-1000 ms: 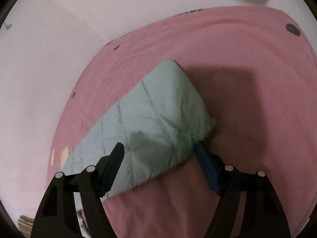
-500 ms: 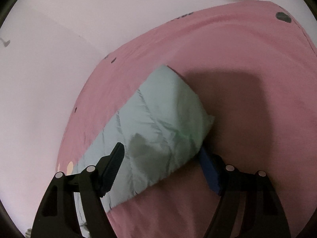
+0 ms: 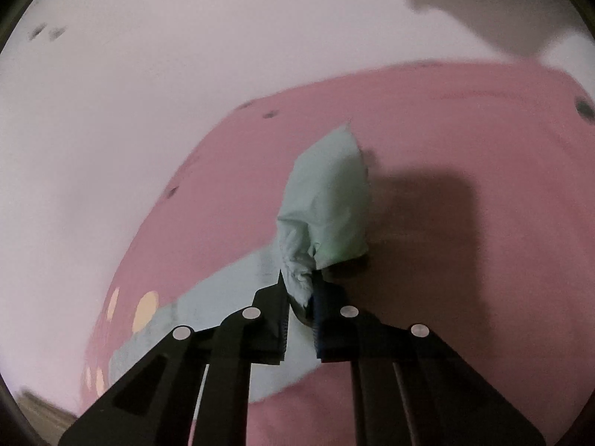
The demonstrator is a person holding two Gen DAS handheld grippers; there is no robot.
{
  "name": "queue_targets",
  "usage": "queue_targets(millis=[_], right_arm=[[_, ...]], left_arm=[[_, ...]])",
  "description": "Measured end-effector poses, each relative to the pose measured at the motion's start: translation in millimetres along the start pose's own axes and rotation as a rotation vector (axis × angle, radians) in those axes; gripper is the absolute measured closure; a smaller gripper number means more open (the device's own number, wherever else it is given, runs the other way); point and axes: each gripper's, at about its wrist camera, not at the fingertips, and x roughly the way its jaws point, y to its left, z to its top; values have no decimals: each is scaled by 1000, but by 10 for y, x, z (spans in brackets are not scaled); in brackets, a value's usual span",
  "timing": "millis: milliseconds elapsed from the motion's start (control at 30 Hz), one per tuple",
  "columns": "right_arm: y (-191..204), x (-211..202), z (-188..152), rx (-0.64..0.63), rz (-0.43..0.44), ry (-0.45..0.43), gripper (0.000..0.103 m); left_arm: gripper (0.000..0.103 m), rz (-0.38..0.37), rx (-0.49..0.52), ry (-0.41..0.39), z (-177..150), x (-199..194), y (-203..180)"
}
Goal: Fold large clothes
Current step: 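Lift the sleeve cuff with the right tool and fold it across the jacket body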
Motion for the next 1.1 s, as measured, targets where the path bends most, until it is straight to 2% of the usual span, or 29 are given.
queue_targets(millis=[167,367,533,700,900,1100], right_arm=[[914,-83,-312,-224,118,24,94],[1955,-151,-1035,-437,274,113,94],[2607,-93,-1618,-575,361,183,94],[3027,-131,-2271,-702,420,258,94],[3344,-486,-3146,-847,475,341,94],[3580,-409,-3703,-983,474,418,94]], left_arm=[[2,15,13,-4,1,-7,-12],[2,12,13,-4,0,-13,3],[2,-1,4,2,-3,-10,30],[2,0,6,2,0,-4,41],[2,-3,4,3,1,0,56],[2,-11,-2,5,-7,-2,51]])
